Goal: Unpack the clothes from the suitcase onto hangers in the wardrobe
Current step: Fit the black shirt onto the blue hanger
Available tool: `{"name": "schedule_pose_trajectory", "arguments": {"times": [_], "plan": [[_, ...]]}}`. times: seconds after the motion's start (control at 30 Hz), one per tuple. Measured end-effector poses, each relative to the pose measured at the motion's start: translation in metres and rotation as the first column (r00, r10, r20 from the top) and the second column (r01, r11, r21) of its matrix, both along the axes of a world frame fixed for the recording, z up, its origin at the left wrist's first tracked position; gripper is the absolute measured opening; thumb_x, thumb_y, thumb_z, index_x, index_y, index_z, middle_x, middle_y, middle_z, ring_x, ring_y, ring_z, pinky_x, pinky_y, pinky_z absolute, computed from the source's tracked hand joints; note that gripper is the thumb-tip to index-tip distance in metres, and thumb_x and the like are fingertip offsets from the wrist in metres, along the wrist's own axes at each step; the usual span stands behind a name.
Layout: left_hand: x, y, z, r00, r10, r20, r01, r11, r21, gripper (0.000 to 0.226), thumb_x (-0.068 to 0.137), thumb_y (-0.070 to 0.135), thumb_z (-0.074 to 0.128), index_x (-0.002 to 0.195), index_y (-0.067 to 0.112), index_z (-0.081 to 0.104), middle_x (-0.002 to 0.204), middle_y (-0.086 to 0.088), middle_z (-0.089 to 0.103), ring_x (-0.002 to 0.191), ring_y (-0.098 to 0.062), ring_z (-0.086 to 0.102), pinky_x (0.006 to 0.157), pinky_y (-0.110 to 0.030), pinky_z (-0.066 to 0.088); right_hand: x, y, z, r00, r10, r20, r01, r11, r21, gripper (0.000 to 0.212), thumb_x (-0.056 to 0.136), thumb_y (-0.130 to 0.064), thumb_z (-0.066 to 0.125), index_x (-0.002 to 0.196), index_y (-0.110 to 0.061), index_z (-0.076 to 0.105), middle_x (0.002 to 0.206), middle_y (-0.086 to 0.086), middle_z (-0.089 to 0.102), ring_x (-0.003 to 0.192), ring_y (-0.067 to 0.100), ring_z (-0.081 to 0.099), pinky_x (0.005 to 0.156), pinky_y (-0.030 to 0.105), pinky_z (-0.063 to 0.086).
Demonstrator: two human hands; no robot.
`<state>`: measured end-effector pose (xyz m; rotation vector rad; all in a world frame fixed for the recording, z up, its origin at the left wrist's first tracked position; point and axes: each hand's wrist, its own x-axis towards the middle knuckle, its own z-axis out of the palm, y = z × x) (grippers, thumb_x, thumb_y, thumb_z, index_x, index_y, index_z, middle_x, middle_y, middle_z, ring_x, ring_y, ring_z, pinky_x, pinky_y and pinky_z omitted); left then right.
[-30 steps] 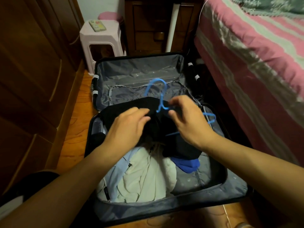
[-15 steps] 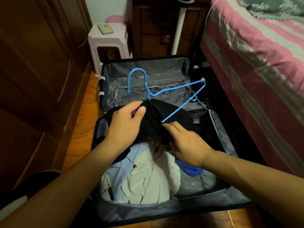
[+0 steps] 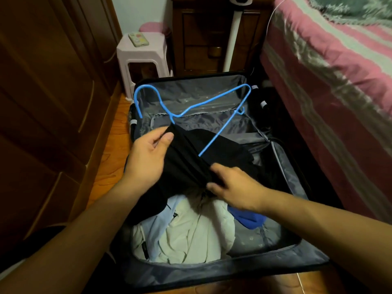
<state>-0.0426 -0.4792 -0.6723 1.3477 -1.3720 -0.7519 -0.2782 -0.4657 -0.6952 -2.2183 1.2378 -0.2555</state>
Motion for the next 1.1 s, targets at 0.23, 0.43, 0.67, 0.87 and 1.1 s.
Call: {"name": "schedule_pose_trajectory", "arguments": {"times": [0.23, 0.43, 0.67, 0.87, 1.1], "plan": [[0.038, -0.001, 0.001, 0.905, -0.150, 0.399, 0.141, 0.989, 0.053, 0.032, 0.096, 0.016, 0.066, 0.127, 0.020, 0.068, 0.116, 0.032, 0.062, 0.108, 0.020, 0.056, 0.101, -0.003, 0.038, -0.117, -0.060, 0.005, 0.789, -0.159, -0.594, -0.066, 0.939, -0.339, 0.036, 0.085, -0.013, 0.054, 0.116, -0.025, 0.068, 0.141, 0.005, 0.047, 0.101, 0.039, 0.051, 0.075, 0.044, 0.053], [0.046, -0.004, 0.006, 0.571, -0.047, 0.819, 0.218, 0.971, -0.096, 0.035, 0.101, 0.047, 0.046, 0.126, 0.035, 0.068, 0.083, 0.010, 0.065, 0.077, -0.014, 0.065, 0.058, -0.030, 0.050, -0.129, -0.062, 0.038, 0.904, -0.051, -0.425, -0.192, 0.840, -0.508, 0.040, 0.078, -0.018, 0.037, 0.085, -0.004, 0.074, 0.113, 0.016, 0.066, 0.097, 0.045, 0.057, 0.077, 0.047, 0.055], [0.014, -0.005, 0.003, 0.785, -0.052, 0.617, 0.142, 0.985, -0.097, 0.037, 0.098, 0.042, 0.053, 0.125, 0.025, 0.071, 0.114, 0.005, 0.074, 0.106, -0.013, 0.068, 0.089, -0.035, 0.056, -0.059, -0.043, 0.086, 0.972, -0.013, 0.235, 0.139, 0.838, -0.528, 0.044, 0.090, 0.001, 0.057, 0.131, -0.013, 0.051, 0.141, 0.003, 0.035, 0.106, 0.021, 0.057, 0.082, 0.035, 0.052], [-0.009, 0.005, 0.012, 0.793, -0.025, 0.609, 0.184, 0.963, -0.199, 0.026, 0.099, 0.034, 0.059, 0.115, 0.022, 0.076, 0.105, 0.009, 0.074, 0.096, -0.008, 0.069, 0.085, -0.025, 0.053, -0.080, -0.052, 0.039, 0.968, 0.072, -0.240, -0.156, 0.922, -0.353, 0.052, 0.100, -0.045, 0.032, 0.135, -0.014, 0.052, 0.113, 0.005, 0.058, 0.102, 0.028, 0.055, 0.091, 0.037, 0.043], [-0.025, 0.040, 0.049, 0.847, 0.013, 0.531, 0.040, 0.995, -0.089, 0.029, 0.095, 0.034, 0.057, 0.111, 0.020, 0.076, 0.103, 0.006, 0.074, 0.094, -0.001, 0.065, 0.087, -0.005, 0.043, -0.057, -0.051, 0.064, 0.998, 0.037, 0.055, -0.020, 0.956, -0.291, 0.036, 0.097, -0.031, 0.043, 0.128, -0.021, 0.057, 0.112, 0.001, 0.066, 0.098, 0.023, 0.056, 0.085, 0.039, 0.043]]}}
